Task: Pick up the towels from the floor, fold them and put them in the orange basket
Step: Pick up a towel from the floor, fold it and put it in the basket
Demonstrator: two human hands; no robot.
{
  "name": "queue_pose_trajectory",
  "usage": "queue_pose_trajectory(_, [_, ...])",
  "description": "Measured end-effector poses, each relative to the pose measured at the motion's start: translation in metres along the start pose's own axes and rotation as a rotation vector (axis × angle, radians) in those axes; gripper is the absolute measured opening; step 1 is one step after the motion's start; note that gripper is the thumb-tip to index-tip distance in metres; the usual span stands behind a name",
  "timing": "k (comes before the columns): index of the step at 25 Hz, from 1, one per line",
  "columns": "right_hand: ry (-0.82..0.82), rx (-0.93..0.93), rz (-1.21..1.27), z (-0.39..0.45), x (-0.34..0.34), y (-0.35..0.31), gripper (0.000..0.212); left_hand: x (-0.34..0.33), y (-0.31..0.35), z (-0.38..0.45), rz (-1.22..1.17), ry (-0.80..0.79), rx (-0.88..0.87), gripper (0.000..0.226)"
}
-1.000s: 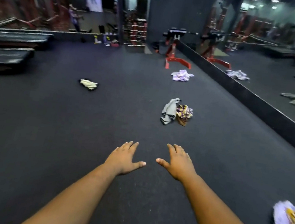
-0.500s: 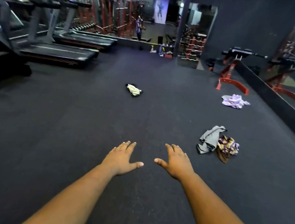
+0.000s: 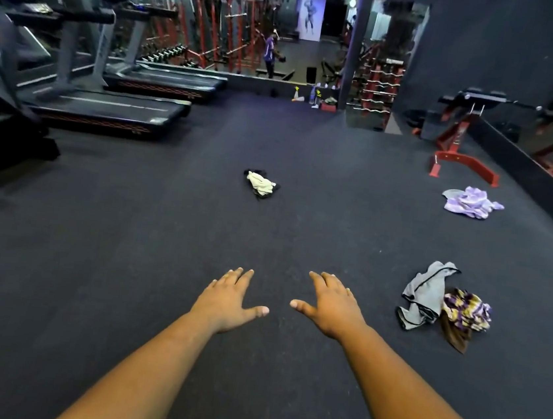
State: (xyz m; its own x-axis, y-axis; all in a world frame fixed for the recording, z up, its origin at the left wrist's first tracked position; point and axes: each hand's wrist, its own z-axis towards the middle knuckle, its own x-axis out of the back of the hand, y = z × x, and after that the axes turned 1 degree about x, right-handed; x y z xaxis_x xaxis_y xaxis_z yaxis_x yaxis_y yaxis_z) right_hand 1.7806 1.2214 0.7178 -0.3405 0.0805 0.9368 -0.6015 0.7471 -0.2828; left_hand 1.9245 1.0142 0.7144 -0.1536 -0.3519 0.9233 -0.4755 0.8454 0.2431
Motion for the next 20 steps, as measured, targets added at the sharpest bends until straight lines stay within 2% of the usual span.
queue_pose_trajectory(4, [-0.011,0.019,0.016,0.089,0.016,0.018,0.096,0.025,0.005,0.084,0.017,-0.021,-0.01,0.108])
queue_pose_trajectory(11, [-0.024,0.09,0.008,0.261,0.067,0.071,0.093,0.074,0.025,0.238,-0.006,0.025,0.07,0.106])
queue_pose_trajectory(20, [-0.059,0.113,-0.056,0.446,0.124,0.092,0.094,0.129,0.027,0.411,-0.044,0.036,0.097,0.106])
